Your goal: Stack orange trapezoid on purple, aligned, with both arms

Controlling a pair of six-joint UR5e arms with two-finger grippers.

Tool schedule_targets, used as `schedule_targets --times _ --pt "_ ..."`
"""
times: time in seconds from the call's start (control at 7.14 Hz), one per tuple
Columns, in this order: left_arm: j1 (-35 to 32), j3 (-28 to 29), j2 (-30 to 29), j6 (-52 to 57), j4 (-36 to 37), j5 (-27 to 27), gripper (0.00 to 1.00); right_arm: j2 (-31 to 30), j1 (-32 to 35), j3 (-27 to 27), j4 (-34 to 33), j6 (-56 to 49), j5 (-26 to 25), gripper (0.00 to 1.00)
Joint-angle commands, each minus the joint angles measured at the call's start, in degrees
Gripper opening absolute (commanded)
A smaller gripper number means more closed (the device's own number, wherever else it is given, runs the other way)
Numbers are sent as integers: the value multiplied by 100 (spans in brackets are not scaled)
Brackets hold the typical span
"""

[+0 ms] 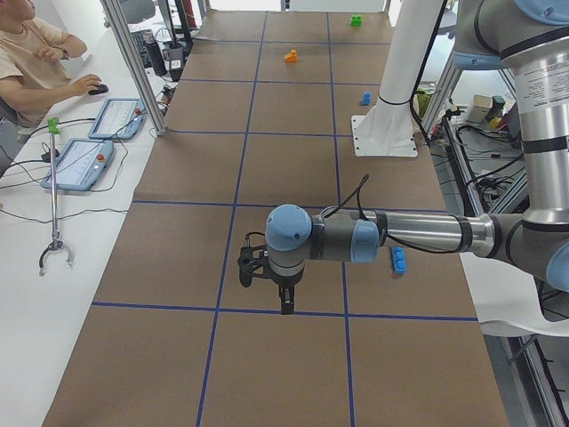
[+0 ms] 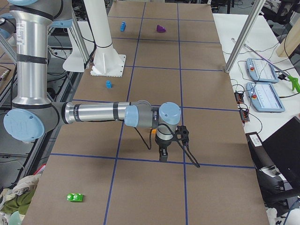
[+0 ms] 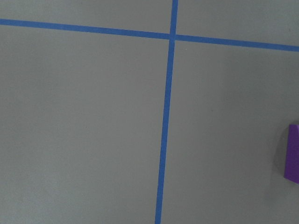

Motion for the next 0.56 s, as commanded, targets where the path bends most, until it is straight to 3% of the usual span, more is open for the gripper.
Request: schedule_targets --times 0.0,0.42 --pt "-3 -160 31 -2 -9 24 100 -8 -10 -53 28 28 3 100" --pt "-3 -48 75 -11 -53 24 100 -35 -10 -106 37 46 249 100"
